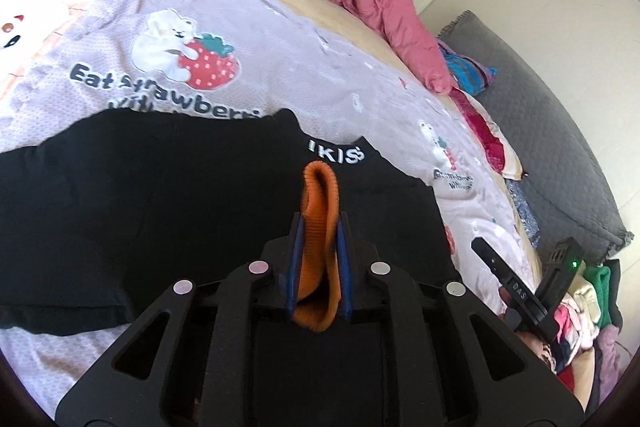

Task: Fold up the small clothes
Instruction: 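Lay the cuff flat on the shirt body and open the left gripper, then move the left gripper to the other sleeve's orange cuff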

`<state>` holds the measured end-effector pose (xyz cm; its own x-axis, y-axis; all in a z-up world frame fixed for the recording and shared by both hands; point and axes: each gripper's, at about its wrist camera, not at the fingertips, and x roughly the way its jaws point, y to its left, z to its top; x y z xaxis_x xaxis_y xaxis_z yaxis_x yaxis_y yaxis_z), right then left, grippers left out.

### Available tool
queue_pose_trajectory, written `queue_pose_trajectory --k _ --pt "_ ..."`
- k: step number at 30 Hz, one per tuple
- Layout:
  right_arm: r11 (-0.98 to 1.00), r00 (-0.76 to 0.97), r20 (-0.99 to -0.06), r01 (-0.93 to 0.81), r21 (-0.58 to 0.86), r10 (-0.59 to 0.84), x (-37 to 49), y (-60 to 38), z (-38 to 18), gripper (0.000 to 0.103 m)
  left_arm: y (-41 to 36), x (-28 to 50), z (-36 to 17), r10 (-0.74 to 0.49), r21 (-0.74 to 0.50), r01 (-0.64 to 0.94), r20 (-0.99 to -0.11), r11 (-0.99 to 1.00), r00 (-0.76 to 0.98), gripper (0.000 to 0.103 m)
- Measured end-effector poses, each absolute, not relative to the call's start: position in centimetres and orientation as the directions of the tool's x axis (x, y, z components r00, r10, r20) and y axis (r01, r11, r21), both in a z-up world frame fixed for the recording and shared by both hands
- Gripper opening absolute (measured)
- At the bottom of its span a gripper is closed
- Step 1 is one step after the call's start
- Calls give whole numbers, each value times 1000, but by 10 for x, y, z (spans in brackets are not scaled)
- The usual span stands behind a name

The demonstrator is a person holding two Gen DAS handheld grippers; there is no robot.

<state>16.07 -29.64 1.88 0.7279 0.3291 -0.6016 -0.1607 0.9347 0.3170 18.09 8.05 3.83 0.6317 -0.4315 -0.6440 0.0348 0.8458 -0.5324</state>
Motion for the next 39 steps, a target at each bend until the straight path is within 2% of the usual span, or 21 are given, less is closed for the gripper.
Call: queue_pose_trajectory --k 3,6,12,14,17,19,22,24,28,29,30,31,35,39 --pt "937 722 -605 -190 293 336 159 -286 18 66 82 180 44 -419 -522 42 -633 852 651 8" --pt "936 710 -612 -222 275 348 158 -276 17 67 75 180 46 -390 -483 45 -645 874 657 14" --pt "927 657 -654 -266 263 374 159 -259 6 67 40 192 20 -354 -385 74 -736 920 577 18" --pt "932 637 -680 -272 241 362 160 -254 1 67 27 195 4 -314 -324 78 -786 943 533 27" --pt "943 590 -739 -261 207 326 164 -247 -13 67 19 198 -16 -296 -304 66 -821 950 489 40" --pt "946 560 -766 -255 202 315 166 -246 -22 67 13 196 -19 -267 -266 74 -828 961 493 40" --pt "942 569 -756 -267 204 325 163 -245 -20 72 14 194 -14 -283 -278 88 -818 957 500 49" --pt "934 580 -737 -278 223 348 160 -247 -14 76 20 191 -7 -300 -302 82 -803 950 516 51" --pt "926 600 -708 -289 242 372 157 -246 -5 77 31 186 5 -267 -286 56 -784 957 560 68" --pt "925 605 -702 -292 245 377 156 -246 -4 80 35 185 8 -262 -286 48 -780 957 568 71" --pt "924 609 -696 -292 248 380 156 -246 -2 89 38 183 9 -256 -286 40 -778 957 574 72" --pt "923 615 -689 -292 253 383 155 -246 0 94 42 181 11 -247 -284 28 -774 958 583 75" --pt "908 623 -660 -302 291 419 152 -245 6 96 60 173 18 -208 -273 -13 -763 962 611 88" --pt "901 634 -641 -318 295 433 149 -239 12 97 77 164 23 -194 -286 -48 -755 957 626 94"
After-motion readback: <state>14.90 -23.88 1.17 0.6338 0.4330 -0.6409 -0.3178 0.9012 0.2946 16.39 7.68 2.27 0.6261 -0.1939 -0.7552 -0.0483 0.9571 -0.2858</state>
